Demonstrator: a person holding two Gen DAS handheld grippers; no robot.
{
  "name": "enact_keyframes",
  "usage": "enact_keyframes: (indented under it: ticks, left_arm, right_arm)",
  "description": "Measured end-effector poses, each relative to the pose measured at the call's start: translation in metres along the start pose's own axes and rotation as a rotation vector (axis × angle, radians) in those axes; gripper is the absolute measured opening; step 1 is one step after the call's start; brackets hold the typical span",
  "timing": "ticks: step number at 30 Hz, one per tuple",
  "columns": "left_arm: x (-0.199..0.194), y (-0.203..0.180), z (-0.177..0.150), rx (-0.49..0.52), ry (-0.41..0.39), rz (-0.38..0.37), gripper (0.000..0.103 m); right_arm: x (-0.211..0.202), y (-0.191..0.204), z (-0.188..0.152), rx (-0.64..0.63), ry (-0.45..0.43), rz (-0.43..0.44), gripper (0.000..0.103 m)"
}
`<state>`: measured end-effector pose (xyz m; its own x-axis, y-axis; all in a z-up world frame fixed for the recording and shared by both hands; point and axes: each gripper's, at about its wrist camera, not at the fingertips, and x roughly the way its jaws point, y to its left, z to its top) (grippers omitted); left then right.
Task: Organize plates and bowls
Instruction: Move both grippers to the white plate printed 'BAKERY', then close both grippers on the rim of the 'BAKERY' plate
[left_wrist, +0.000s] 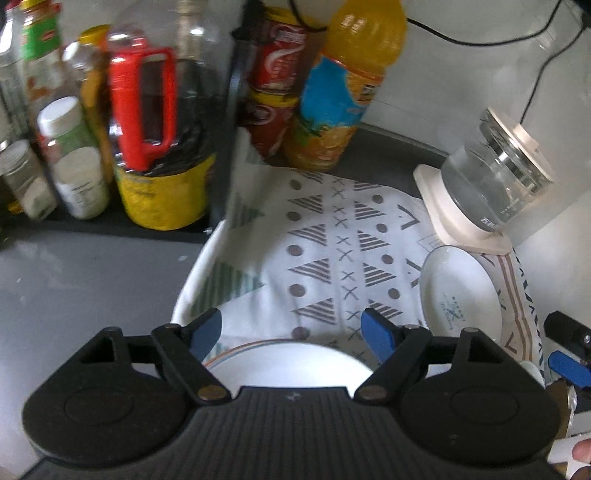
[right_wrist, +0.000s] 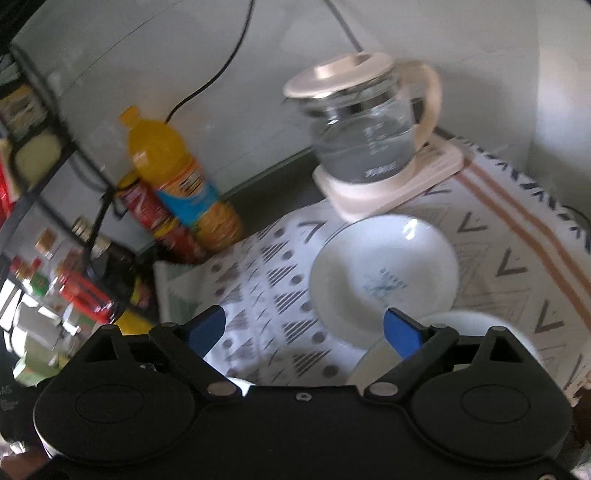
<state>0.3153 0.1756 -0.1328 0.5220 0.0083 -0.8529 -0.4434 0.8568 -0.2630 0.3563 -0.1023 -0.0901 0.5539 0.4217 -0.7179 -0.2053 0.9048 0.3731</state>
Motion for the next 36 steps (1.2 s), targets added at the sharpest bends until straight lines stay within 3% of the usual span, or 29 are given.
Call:
enact_keyframes:
  ticks: [16, 26, 36]
  left_arm:
    - [0.027, -0.067, 0.015, 0.085, 0.056, -0.066, 0.081]
    - [0.050, -0.101, 0.015, 0.019, 0.077, -0.101, 0.081]
    - [0.089, -0.120, 0.012, -0.038, 0.147, -0.129, 0.075]
  right_arm:
    - [-0.003, -0.056, 0.034, 0.076, -0.017, -0.099, 0.094]
    - [0.018, -0.097, 0.062, 0.064, 0.044, -0.098, 0.093]
    - [0.068, -0.139, 0.081, 0.111, 0.213, -0.048, 0.064]
